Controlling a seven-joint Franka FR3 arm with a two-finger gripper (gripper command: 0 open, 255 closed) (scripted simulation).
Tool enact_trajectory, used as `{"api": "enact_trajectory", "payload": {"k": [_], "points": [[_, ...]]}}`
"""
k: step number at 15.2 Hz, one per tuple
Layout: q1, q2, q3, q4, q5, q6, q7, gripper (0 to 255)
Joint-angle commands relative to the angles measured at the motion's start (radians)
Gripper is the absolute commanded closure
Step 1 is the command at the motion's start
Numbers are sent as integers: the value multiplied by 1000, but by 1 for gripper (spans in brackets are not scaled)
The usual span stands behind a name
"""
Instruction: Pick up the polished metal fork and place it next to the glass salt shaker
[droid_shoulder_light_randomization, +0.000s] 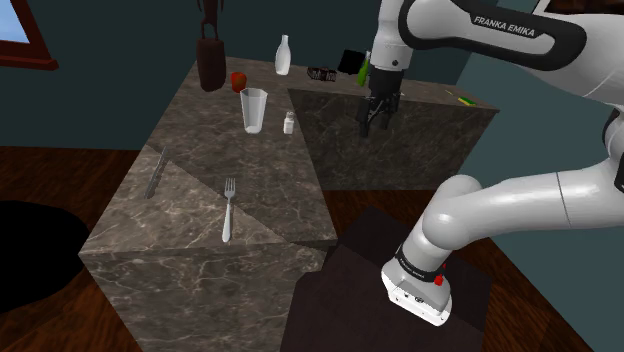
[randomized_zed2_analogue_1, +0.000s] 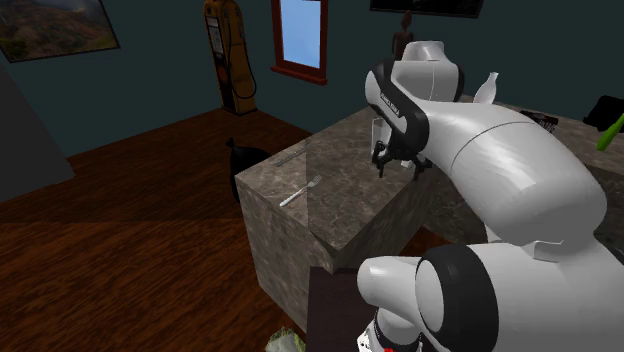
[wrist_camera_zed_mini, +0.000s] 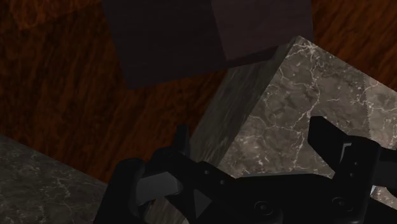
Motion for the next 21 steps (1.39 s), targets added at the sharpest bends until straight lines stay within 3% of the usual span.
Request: {"api": "enact_trajectory", "payload": {"k": [1, 13, 21], "points": [[0, 0, 0, 0, 0, 0, 0, 0], [3, 205, 249, -74, 159, 356, 370, 0], [-30, 467, 407, 6, 153, 588, 627, 0]]}}
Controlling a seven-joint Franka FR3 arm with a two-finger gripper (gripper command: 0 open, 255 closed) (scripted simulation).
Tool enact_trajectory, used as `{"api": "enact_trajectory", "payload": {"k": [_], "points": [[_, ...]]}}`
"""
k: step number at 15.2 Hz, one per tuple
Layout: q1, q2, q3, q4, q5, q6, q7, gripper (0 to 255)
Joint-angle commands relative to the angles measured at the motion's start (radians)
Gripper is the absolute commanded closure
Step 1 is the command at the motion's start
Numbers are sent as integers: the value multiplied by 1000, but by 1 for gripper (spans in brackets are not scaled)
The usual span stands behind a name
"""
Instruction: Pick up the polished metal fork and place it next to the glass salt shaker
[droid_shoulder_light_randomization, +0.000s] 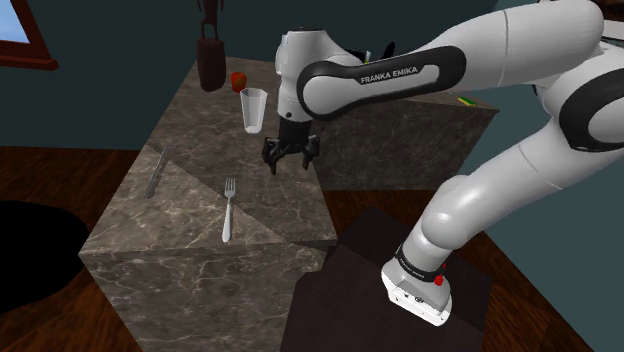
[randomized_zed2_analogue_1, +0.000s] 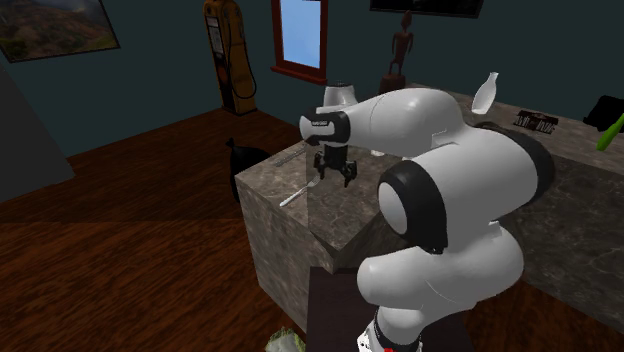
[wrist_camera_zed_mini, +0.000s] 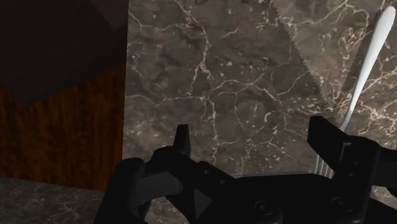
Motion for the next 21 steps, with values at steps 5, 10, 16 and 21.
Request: {"api": "enact_trajectory", "payload": {"k": [5, 10, 16, 21], "points": [[-37, 232, 101, 110, -92, 145, 224, 0], [-39, 451, 143, 248, -244, 215, 438, 0], [3, 626, 122, 365, -375, 254, 591, 0], [11, 669, 109, 347, -408, 308, 613, 0]]}}
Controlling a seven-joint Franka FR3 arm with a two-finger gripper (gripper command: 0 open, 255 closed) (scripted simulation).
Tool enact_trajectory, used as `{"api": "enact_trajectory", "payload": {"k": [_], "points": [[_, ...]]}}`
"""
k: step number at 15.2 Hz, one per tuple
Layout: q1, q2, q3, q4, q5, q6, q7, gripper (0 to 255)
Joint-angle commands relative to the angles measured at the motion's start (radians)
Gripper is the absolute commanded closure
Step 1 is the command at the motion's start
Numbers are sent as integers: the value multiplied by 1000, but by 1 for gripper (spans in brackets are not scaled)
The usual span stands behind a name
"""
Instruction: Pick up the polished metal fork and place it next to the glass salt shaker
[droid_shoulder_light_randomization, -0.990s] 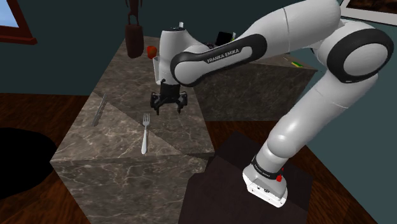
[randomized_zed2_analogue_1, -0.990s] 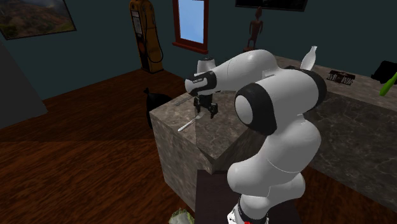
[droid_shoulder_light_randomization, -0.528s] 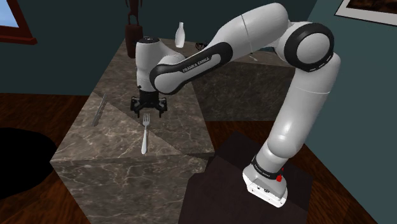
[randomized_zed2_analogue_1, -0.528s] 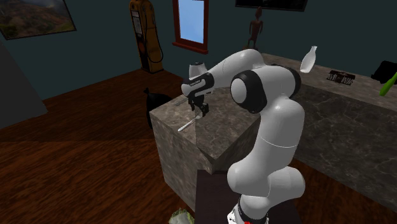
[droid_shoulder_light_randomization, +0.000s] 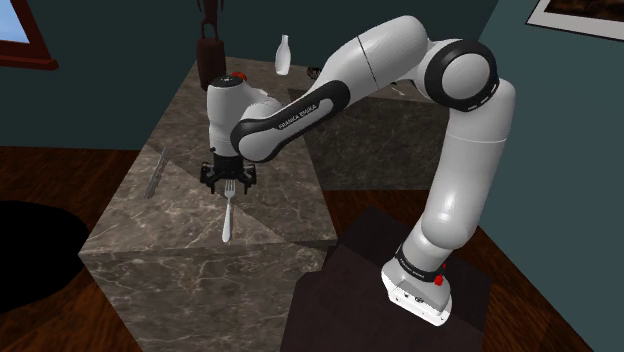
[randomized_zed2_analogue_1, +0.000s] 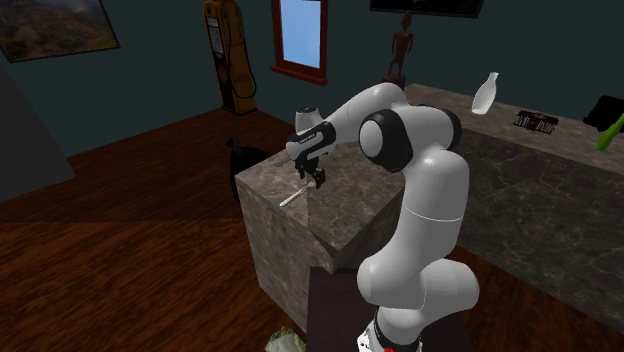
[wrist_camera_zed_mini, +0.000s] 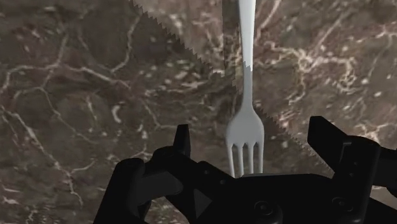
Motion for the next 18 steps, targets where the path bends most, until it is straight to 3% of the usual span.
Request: {"api": "enact_trajectory", "payload": {"k": [1, 8, 9, 18], "points": [[2, 15, -5, -3, -11, 16, 7, 0], [2, 15, -5, -3, -11, 16, 6, 0], [2, 15, -5, -3, -11, 16, 6, 255], [2, 15, -5, -4, -11, 16, 7, 255]]}}
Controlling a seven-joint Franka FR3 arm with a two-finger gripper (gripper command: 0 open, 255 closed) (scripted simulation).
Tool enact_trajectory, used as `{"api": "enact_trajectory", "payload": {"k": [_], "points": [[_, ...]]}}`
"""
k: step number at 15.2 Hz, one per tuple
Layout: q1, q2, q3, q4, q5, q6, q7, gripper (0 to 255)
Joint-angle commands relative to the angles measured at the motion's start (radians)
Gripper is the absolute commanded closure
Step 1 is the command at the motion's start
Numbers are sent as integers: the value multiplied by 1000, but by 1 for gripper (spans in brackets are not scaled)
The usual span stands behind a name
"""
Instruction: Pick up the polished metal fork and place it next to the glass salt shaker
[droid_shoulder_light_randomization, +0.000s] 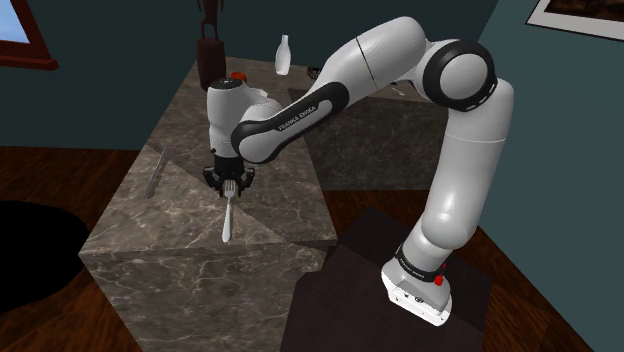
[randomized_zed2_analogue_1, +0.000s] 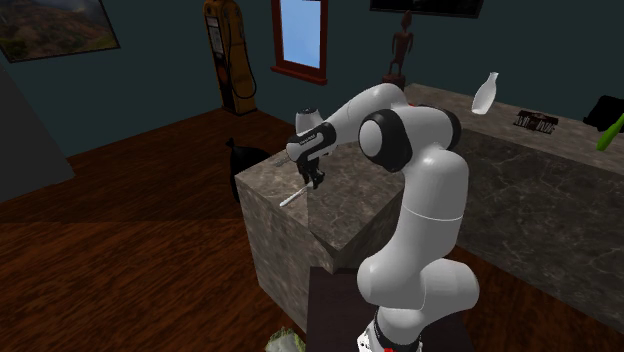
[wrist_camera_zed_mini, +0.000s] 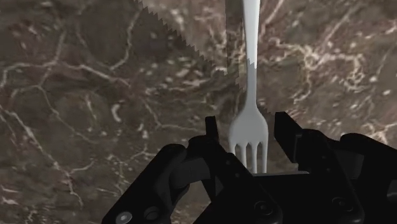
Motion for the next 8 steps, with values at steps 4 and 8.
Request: {"api": "enact_trajectory", "payload": {"k": [4, 8], "points": [[-8, -26, 11, 13, 28, -29, -21, 255], [-14, -56, 18, 33, 52, -74, -39, 255]]}}
